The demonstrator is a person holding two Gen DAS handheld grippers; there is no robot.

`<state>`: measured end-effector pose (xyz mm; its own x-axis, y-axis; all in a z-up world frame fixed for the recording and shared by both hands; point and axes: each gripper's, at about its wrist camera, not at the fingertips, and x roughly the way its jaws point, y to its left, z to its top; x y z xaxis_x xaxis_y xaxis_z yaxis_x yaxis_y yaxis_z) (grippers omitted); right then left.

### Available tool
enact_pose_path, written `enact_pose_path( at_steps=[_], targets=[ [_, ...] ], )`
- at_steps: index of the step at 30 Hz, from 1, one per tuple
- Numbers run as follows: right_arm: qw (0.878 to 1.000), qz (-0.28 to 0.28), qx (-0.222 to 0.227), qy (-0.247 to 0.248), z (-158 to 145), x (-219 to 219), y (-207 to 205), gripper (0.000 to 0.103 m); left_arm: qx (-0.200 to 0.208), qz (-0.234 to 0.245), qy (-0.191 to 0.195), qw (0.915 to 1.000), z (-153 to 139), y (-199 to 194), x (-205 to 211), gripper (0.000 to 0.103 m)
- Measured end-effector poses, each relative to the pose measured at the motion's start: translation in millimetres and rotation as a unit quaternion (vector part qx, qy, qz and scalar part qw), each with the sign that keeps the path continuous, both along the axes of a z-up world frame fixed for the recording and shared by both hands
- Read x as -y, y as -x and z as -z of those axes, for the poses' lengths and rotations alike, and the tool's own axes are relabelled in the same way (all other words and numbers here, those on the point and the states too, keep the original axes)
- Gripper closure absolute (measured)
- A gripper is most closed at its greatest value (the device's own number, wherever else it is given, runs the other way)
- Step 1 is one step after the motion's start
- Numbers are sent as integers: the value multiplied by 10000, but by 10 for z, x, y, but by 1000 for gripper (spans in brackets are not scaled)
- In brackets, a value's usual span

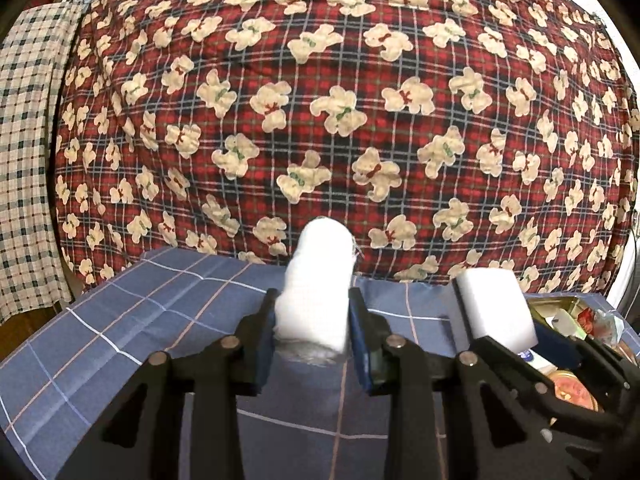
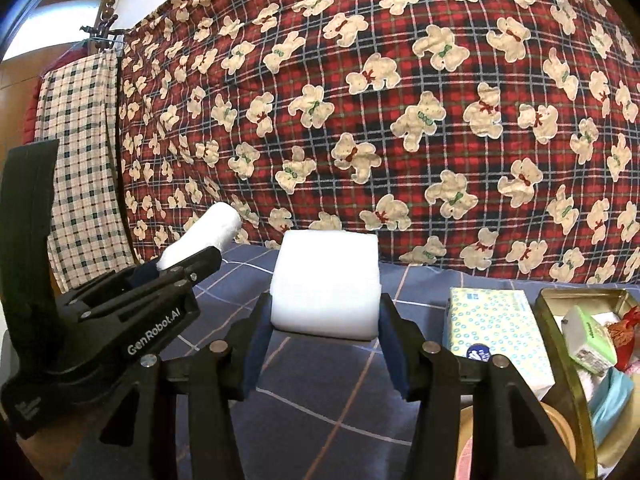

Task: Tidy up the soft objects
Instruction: 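Lift and carry the bandage roll and white sponge over the gold tray with both tools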

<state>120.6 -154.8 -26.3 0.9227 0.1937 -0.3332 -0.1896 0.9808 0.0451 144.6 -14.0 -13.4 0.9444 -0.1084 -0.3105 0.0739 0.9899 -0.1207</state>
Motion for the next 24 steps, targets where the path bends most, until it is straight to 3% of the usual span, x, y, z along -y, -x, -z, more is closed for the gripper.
enact_pose_path(
  at_steps=[12,24],
  targets=[
    [9998,73,148,-59,-47,70,41,50,345,-44,26,9994,-73,108,5,71],
    [9981,201,569,110,-188,123,186,50,523,101,47,9986,-102,167,76,71]
  ],
)
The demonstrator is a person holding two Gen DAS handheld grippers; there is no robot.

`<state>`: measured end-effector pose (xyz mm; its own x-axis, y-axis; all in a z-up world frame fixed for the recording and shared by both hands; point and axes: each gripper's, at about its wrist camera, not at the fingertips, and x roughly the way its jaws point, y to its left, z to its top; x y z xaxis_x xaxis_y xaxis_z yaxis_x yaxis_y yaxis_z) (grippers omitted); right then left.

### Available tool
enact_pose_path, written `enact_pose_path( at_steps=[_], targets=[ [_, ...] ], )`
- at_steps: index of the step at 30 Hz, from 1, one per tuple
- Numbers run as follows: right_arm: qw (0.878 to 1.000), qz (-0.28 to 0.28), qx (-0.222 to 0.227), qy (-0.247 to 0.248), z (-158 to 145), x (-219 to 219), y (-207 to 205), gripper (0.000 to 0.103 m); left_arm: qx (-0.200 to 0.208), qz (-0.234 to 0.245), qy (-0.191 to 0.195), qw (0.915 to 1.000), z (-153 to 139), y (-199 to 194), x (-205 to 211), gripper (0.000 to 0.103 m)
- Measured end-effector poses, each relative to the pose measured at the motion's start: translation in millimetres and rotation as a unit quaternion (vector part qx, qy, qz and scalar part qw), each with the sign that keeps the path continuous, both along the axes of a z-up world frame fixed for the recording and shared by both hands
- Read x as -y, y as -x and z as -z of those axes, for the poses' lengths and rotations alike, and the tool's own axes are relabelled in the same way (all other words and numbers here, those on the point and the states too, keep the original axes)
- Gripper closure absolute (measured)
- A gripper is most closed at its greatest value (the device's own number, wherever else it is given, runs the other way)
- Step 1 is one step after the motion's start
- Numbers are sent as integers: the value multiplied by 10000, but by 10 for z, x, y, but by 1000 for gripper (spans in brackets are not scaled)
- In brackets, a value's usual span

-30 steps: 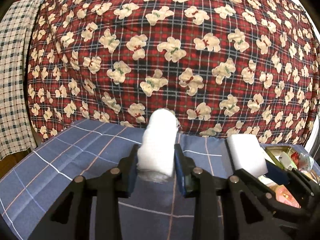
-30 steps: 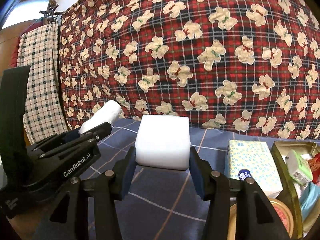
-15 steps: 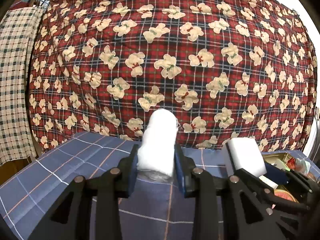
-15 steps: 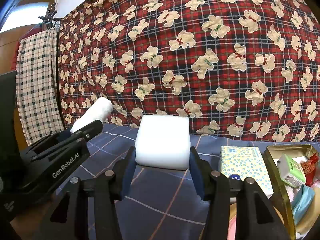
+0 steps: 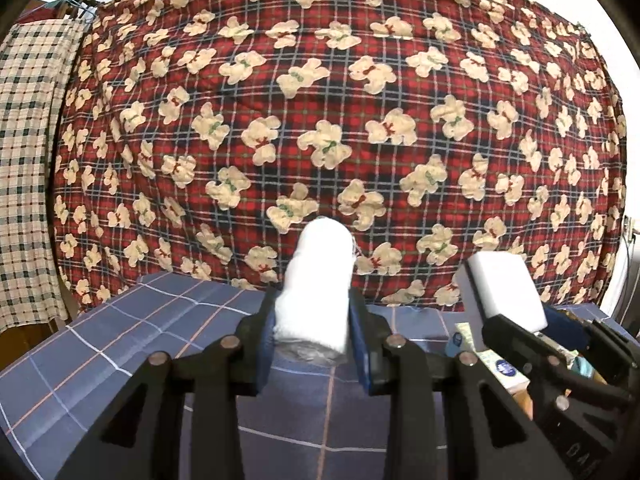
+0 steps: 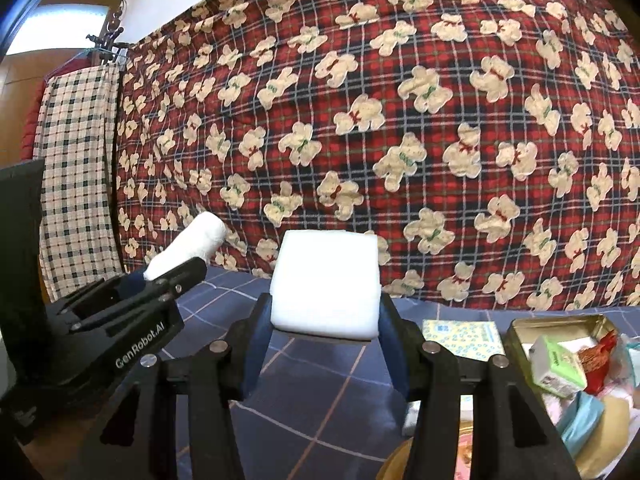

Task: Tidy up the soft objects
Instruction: 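Lift and carry the bandage roll and white sponge over the gold tray with both tools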

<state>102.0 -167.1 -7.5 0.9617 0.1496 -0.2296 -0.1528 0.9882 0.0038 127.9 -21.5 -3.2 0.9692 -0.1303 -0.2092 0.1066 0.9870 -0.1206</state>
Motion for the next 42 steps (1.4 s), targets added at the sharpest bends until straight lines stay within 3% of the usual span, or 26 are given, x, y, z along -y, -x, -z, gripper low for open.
enact_pose_path(
  at_steps=[15,24,36,42],
  targets=[
    [9985,261,490,4,-167,126,171,50,361,145,160,9991,-147,126,80,71],
    [9969,472,630,-53,-238,264,213,50,511,480,29,9975,-331,246,313,71],
    [9917,883,910,-203,-391,570,363,49,327,874,79,9956,-524,251,665,71],
    [9877,1118,1062,-254,-470,739,457,49,213,1037,317,9939,-596,193,862,71]
  ],
)
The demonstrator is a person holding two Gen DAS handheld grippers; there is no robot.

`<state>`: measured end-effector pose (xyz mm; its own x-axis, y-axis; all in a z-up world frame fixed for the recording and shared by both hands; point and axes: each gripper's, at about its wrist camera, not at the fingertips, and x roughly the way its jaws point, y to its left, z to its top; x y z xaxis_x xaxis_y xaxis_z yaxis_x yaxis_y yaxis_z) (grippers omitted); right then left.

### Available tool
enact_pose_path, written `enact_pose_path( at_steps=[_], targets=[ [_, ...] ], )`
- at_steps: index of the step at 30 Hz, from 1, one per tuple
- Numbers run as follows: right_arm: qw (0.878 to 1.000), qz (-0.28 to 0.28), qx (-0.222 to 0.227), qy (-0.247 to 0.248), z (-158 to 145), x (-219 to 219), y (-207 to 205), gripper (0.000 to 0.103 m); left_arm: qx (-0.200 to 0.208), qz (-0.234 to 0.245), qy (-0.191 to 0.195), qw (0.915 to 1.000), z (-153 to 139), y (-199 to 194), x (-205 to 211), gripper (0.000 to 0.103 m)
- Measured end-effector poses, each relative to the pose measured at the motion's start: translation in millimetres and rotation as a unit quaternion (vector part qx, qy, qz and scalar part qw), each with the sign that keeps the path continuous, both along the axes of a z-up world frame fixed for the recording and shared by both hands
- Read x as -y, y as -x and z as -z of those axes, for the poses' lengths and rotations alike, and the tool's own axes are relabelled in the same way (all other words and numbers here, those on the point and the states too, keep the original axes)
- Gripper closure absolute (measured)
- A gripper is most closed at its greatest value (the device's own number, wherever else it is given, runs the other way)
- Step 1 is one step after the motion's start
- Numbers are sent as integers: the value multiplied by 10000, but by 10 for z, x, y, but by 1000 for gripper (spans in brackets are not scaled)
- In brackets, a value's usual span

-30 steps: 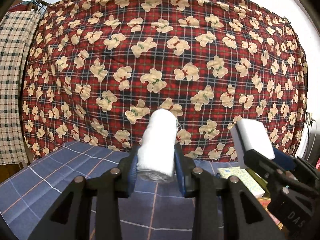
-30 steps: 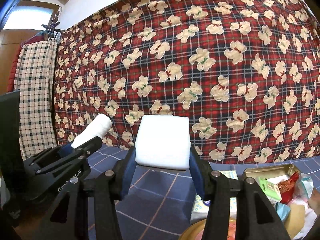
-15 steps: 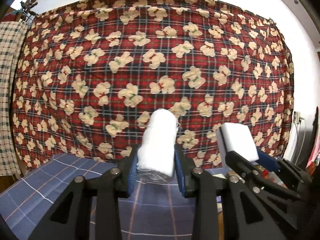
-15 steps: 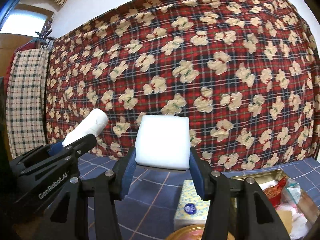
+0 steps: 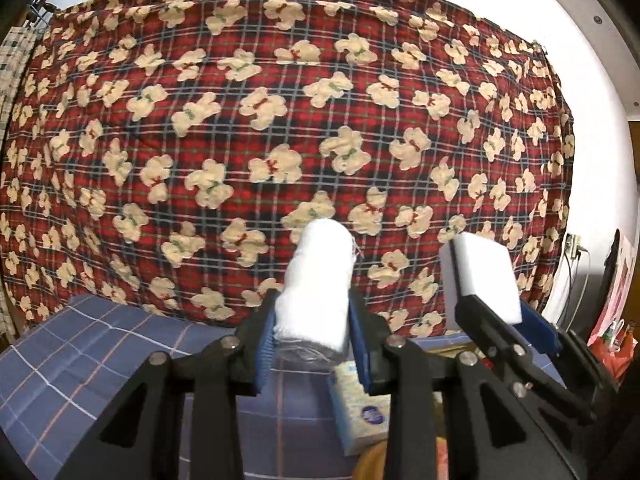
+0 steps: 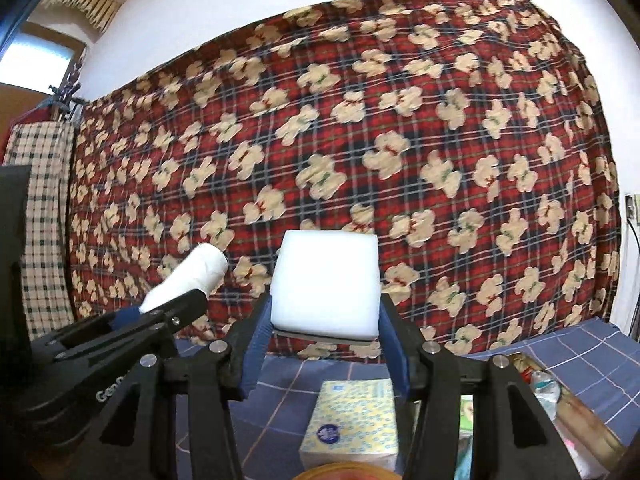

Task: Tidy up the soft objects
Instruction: 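Lift and carry the bandage roll and white sponge over the gold tray with both tools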

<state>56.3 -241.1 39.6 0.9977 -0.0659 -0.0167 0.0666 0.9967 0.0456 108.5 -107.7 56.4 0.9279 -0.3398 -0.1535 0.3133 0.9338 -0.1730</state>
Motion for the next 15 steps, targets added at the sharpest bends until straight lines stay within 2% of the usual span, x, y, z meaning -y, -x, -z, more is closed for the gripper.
enact_pose_path(
  at_steps=[9,15],
  targets=[
    [9981,583,171,-47,-100,370,130,49,-134,272,31,9995,-34,-42,378,71],
    [9955,930,94,-173,-127,640,188,49,-327,466,72,9984,36,-67,562,71]
  ],
)
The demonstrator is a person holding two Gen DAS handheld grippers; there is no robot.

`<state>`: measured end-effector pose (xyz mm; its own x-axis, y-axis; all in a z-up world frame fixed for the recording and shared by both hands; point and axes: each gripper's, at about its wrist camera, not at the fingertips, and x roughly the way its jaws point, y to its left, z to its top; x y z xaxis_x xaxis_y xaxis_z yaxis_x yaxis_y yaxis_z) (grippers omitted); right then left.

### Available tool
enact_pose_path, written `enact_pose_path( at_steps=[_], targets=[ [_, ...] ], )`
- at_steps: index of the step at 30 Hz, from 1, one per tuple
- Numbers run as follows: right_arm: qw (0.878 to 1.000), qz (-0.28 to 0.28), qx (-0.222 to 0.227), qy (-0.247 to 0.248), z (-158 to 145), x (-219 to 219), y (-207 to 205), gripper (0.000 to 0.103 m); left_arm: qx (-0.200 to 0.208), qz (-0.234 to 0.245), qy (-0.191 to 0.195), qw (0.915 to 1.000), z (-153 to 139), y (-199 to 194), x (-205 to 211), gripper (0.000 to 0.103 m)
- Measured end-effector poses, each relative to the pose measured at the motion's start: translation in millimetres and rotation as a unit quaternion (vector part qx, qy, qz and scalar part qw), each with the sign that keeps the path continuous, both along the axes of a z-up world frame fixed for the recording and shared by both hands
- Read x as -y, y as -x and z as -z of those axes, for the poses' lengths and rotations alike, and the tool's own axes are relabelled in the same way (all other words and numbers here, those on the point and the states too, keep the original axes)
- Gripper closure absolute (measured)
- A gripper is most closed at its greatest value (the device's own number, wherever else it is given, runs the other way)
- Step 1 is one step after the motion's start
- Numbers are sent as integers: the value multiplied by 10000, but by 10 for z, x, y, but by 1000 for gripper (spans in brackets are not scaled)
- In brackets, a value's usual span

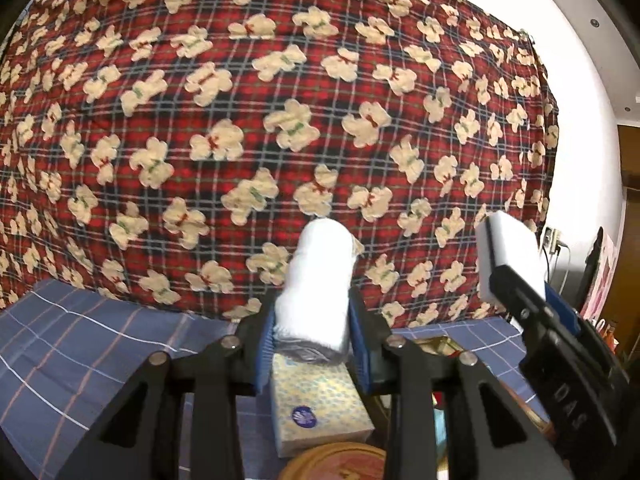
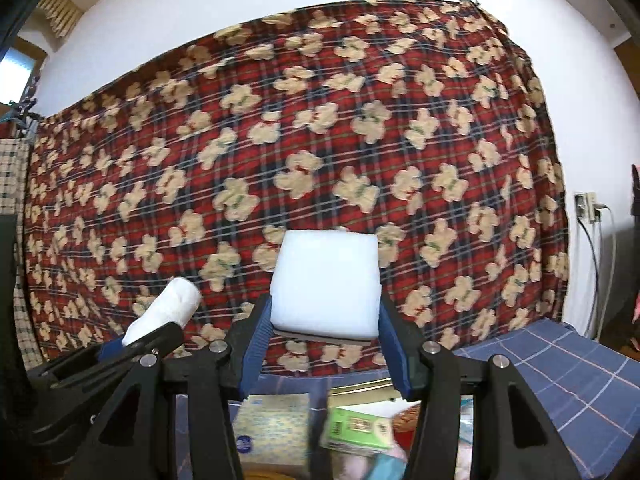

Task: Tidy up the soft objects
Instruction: 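Lift and carry the bandage roll and white sponge over the gold tray with both tools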

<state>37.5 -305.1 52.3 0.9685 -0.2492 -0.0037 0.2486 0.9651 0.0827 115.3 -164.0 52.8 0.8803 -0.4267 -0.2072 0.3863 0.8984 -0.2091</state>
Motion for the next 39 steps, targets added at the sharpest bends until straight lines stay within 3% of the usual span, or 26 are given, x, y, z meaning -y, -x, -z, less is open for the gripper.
enact_pose_path(
  at_steps=[15,25,39],
  targets=[
    [9971,713,-145,-235,-4,507,123,49,-273,457,-81,9986,-12,29,420,71],
    [9945,958,-382,-161,43,645,170,49,-499,966,-265,9937,145,48,656,71],
    [9916,1109,-636,-178,121,823,215,49,-357,1505,-511,9866,141,215,859,71]
  ],
)
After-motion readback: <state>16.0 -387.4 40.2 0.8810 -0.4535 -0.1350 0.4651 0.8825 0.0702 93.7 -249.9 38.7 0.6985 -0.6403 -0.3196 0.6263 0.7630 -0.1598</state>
